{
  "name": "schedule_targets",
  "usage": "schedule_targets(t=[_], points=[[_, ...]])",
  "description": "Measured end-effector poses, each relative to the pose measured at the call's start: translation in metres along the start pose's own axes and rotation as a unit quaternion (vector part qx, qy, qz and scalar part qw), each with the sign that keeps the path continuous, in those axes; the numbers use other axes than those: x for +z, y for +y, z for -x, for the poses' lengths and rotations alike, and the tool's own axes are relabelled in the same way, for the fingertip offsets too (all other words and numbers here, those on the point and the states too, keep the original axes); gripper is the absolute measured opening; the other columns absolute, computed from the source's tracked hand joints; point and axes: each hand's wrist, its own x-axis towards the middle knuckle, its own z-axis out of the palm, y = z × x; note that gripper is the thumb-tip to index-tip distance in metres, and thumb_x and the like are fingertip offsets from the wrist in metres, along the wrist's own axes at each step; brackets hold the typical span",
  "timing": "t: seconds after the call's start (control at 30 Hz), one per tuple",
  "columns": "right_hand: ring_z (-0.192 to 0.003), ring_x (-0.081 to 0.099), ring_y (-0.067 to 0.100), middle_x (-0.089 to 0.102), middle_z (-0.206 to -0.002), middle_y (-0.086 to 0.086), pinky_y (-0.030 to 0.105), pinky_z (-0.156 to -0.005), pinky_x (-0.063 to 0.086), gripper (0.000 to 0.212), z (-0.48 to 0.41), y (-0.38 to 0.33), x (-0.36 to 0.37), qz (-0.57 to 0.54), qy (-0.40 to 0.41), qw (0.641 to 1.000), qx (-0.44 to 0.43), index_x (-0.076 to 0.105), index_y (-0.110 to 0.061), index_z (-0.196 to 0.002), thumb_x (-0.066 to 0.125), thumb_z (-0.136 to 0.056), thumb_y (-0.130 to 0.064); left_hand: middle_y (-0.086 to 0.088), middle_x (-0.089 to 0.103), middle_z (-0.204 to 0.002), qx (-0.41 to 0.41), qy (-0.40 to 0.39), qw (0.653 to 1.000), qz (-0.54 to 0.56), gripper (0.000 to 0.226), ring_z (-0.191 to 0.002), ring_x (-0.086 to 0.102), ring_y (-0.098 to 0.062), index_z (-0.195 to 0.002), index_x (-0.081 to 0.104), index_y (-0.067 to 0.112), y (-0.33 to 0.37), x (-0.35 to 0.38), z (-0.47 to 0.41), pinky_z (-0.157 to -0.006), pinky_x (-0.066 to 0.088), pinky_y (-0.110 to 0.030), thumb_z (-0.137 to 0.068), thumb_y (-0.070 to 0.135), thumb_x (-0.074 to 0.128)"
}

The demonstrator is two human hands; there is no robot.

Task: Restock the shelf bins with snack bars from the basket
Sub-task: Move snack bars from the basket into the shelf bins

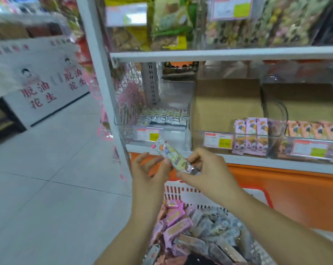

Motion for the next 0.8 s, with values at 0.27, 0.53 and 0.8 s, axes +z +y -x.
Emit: schedule_targets(t=[0.27,0.53,0.8], points=[[-0.079,0.060,0.000,0.062,-0.079,-0.017,0.014,-0.071,0.044,0.017,-0.033,-0.024,0.024,-0.028,-0.068,0.996,-0.057,0.060,-0.026,-0.084,0.074,-0.080,-0.019,-0.012,0.066,-0.093,-0.014,-0.012,0.999,-0.045,0.038,-0.068,0.066,-0.020,-0.120,0.047,0.014,0.020,-0.003,-0.042,-0.058,0.054,-0.033,-0.087,0.017,0.066],[-0.139,0.028,0.011,0.042,-0.145,-0.007,0.015,-0.107,0.014,0.035,-0.121,0.002,-0.002,0.139,0.021,0.985,-0.100,0.062,-0.023,-0.124,0.061,-0.090,-0.031,0.006,0.066,-0.091,0.105,-0.020,0.926,-0.363,0.020,-0.078,0.060,-0.013,-0.105,0.060,0.019,0.065,0.007,-0.155,-0.060,0.042,-0.021,-0.087,0.028,0.061],[-0.130,0.043,0.021,0.046,-0.142,-0.005,0.026,-0.103,0.027,0.030,-0.135,0.049,0.005,0.206,0.066,0.966,-0.138,0.068,-0.023,-0.112,0.068,-0.083,-0.021,-0.002,0.054,-0.055,-0.004,-0.072,0.811,-0.580,0.028,-0.055,0.053,-0.020,-0.062,0.048,0.014,0.027,0.037,-0.252,-0.057,0.044,-0.026,-0.082,0.024,0.064]])
